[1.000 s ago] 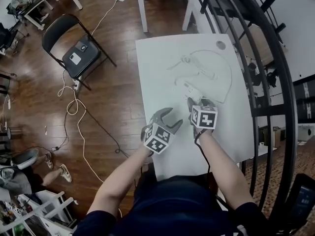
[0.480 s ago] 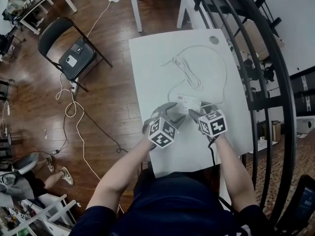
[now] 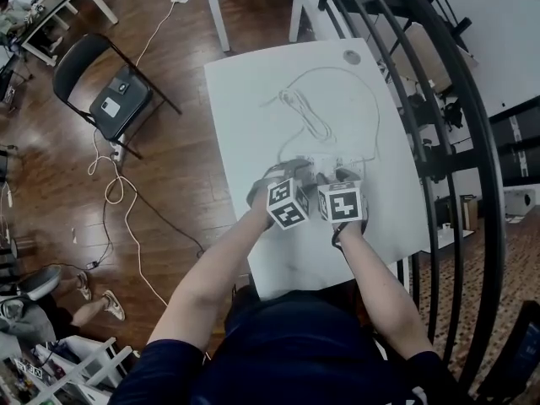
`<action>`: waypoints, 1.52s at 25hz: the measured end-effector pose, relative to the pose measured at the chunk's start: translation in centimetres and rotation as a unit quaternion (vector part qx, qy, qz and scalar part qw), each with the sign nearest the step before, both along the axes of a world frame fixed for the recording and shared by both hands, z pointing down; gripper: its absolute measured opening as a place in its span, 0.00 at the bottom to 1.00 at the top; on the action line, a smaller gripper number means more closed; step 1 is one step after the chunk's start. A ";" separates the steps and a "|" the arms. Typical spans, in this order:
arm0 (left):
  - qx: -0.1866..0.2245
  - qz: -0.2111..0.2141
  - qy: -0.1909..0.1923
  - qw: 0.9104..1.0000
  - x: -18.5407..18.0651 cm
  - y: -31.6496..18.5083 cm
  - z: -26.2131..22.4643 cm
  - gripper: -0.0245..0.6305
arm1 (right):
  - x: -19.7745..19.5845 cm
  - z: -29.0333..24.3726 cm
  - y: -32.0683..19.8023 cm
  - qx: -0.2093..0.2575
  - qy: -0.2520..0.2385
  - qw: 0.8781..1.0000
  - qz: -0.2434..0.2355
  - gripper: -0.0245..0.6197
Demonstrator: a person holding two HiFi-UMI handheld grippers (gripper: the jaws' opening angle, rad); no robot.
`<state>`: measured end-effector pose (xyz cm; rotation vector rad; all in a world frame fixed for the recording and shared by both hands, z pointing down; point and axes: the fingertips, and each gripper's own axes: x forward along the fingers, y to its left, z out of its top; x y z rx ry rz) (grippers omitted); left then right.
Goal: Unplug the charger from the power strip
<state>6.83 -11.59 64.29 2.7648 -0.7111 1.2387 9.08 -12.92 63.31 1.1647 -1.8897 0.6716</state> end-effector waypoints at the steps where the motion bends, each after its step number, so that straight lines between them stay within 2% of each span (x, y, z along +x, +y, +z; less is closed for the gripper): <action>1: -0.002 -0.001 0.009 1.000 0.0 -0.2 -0.2 0.41 | 0.0 0.1 -0.2 0.000 0.003 1.000 0.002 0.31; 4: -0.005 -0.001 0.018 1.000 -0.3 -1.0 -0.4 0.41 | -0.1 0.2 -0.8 -0.001 -0.001 1.000 0.020 0.31; 8: -0.057 -0.020 0.058 0.996 -0.2 -1.2 0.3 0.34 | -0.1 0.1 -1.3 0.020 0.005 1.000 0.021 0.29; 10: -0.061 -0.029 0.068 0.995 -0.2 -1.3 0.2 0.35 | -0.1 -0.1 -1.5 0.024 0.000 1.000 0.020 0.29; 15: -0.067 -0.042 0.066 0.995 -0.1 -1.2 0.1 0.34 | 0.2 -0.4 -1.5 0.027 -0.034 0.998 0.038 0.27; 24: -0.074 -0.047 0.063 0.994 0.0 -1.1 0.1 0.34 | 0.0 -1.7 -1.4 0.063 -0.017 0.998 0.023 0.26; 28: -0.072 -0.050 0.064 0.994 0.0 -1.3 0.3 0.34 | 0.1 -2.0 -1.3 0.052 -0.041 0.997 0.037 0.26; 31: -0.065 -0.042 0.071 0.994 0.0 -1.2 0.0 0.33 | 0.7 -2.8 -1.2 0.053 -0.075 0.994 0.057 0.27; 34: -0.033 -0.051 0.114 0.992 -0.7 -0.4 -1.8 0.30 | 0.8 -4.4 -0.9 0.051 -0.150 0.984 0.077 0.27; 36: -0.028 -0.083 0.159 0.983 -1.5 0.3 -3.4 0.29 | 1.1 -5.5 -0.7 0.048 -0.206 0.973 0.090 0.27; 38: -0.038 -0.121 0.206 0.970 -2.3 1.4 -4.8 0.29 | 1.6 -6.4 -0.4 0.044 -0.252 0.961 0.105 0.27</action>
